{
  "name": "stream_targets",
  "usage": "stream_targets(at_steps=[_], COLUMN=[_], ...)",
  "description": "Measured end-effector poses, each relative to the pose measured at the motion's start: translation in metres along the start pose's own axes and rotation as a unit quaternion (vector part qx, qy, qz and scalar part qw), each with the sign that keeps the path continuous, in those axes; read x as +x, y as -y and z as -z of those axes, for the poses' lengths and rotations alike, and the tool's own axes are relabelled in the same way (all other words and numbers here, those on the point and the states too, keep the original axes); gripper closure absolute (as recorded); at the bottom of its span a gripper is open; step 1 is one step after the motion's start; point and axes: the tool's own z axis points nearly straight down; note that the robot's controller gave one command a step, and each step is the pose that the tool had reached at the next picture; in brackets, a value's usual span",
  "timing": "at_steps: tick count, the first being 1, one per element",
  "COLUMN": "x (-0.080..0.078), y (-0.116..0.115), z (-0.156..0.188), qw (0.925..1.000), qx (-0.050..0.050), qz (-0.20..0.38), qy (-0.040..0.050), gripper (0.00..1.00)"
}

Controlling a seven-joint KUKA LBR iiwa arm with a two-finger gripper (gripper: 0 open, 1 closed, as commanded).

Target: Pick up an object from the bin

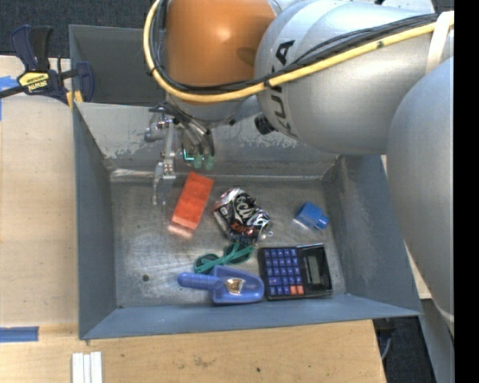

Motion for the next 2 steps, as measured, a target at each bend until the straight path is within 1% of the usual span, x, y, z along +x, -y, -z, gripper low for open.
stream_targets(at_steps=[1,2], x=[-0.002,0.010], y=[0.001,0.023], z=[0.005,-0.039], qw=[1.0000,0.9995], qx=[-0.001,-0.001], qz=[-0.001,0.031], qy=[0.0044,0.0069], gripper=[0.00,0.00])
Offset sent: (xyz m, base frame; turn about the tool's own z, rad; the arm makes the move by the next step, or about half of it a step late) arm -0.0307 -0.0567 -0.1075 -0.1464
